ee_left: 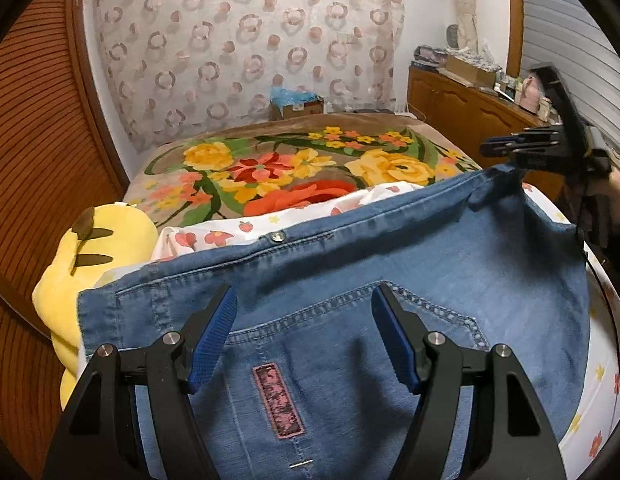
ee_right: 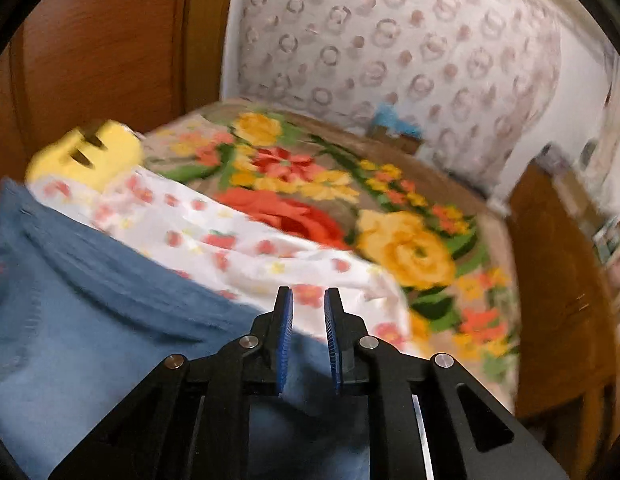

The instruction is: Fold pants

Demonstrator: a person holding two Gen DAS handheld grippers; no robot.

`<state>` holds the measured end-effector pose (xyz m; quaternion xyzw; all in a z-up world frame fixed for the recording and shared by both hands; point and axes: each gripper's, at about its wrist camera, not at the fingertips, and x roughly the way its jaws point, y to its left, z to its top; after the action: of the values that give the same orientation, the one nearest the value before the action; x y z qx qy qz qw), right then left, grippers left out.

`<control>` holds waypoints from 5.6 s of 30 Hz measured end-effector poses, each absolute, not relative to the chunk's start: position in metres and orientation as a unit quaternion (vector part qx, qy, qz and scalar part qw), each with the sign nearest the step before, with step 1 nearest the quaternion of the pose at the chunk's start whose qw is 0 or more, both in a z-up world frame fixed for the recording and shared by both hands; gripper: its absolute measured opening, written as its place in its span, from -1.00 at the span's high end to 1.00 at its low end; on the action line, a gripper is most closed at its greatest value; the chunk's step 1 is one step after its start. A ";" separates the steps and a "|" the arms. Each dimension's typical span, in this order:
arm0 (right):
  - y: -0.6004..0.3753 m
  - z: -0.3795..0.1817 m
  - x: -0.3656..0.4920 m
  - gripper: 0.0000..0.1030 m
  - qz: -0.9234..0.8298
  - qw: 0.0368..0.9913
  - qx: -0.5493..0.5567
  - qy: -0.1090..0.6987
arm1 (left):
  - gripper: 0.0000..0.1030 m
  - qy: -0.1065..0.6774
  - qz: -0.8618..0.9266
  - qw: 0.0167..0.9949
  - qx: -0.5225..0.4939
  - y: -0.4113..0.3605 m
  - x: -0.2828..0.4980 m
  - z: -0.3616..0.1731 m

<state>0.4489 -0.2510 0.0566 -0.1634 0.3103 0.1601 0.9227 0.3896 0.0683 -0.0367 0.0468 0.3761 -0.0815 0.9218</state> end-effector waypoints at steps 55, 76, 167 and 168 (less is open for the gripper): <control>-0.385 0.028 0.268 0.04 0.138 0.934 0.013 0.330 | -0.58 0.351 -0.172 0.919 0.051 -0.015 0.316 0.001; -0.388 0.032 0.279 0.86 0.125 0.939 0.017 0.319 | -0.58 0.369 -0.190 0.908 0.065 -0.041 0.285 -0.021; -0.392 -0.005 0.210 0.48 0.133 0.929 0.009 0.345 | -0.54 0.339 0.015 0.941 -0.008 0.181 0.191 -0.021; -0.394 -0.007 0.211 0.48 0.133 0.928 0.010 0.346 | -0.54 0.339 0.012 0.941 -0.008 0.179 0.193 -0.019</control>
<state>0.2111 -0.3937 -0.0070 0.0102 0.3464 0.1334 0.9285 0.1929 0.1792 -0.0194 -0.0078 0.3385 0.0124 0.9408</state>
